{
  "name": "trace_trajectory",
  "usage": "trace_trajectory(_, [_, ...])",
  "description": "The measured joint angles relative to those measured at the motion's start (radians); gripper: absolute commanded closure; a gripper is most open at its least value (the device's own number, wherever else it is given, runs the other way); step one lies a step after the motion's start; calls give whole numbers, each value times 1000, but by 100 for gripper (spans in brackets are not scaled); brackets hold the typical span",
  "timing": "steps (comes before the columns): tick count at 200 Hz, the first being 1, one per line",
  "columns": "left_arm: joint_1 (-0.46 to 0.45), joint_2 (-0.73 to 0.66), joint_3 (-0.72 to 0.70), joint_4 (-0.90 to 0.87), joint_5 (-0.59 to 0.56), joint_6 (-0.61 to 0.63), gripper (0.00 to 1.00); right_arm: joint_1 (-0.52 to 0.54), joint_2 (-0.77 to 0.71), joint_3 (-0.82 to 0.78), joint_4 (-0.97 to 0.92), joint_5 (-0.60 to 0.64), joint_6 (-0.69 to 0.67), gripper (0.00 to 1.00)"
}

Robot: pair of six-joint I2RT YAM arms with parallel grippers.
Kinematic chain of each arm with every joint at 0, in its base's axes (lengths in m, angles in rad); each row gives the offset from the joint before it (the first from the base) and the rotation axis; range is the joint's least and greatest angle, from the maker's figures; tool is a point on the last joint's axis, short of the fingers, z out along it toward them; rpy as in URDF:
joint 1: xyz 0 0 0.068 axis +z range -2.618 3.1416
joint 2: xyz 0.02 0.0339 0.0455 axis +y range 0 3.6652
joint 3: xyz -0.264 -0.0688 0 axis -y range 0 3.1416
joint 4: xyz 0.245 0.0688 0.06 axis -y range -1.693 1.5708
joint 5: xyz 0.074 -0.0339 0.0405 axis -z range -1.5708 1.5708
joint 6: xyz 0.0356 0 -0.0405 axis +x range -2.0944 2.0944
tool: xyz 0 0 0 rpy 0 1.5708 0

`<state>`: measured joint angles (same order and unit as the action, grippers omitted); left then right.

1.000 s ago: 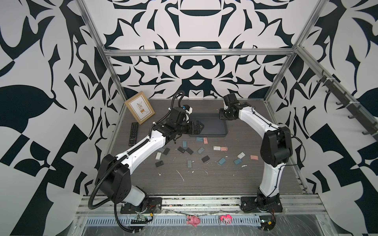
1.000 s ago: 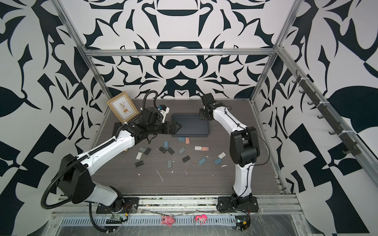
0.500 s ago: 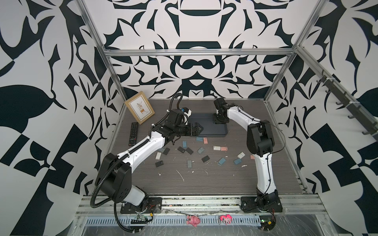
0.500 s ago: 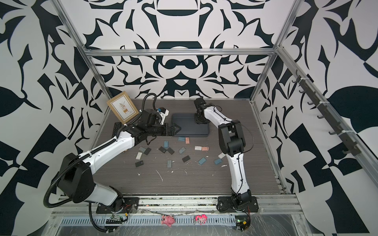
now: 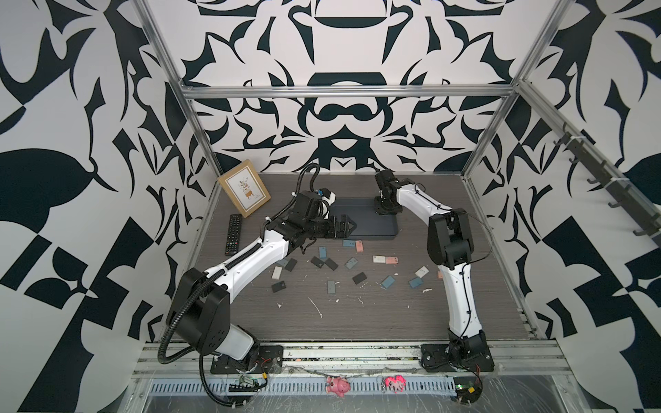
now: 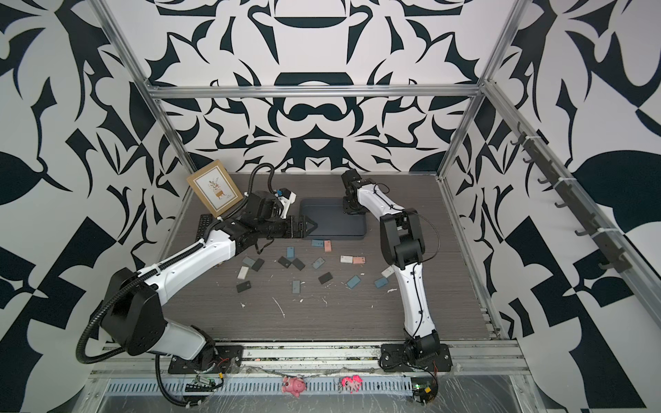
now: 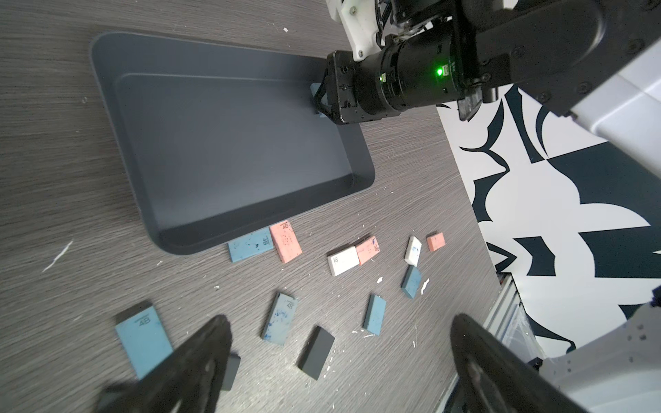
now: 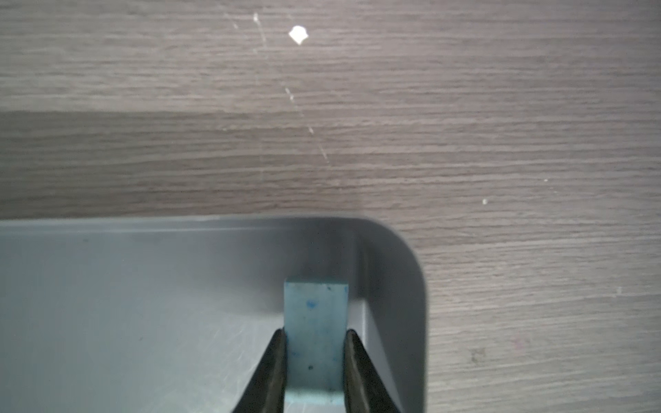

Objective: Put the eraser in the storage box
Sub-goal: Place the eraser in the storage box.

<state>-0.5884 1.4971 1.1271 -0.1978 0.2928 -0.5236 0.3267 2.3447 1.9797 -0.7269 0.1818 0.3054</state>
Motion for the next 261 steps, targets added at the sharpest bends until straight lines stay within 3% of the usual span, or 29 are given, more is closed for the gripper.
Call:
trace_trajectory(184, [0, 0, 0, -3, -4, 3, 1, -6, 30, 56, -39, 40, -23, 57])
trace_trajectory(210, [0, 0, 0, -21, -35, 16, 1, -1, 15, 67, -48, 41, -28, 53])
trace_trajectory(261, [1, -11, 28, -151, -142, 58, 1, 23, -118, 62, -65, 43, -41, 33])
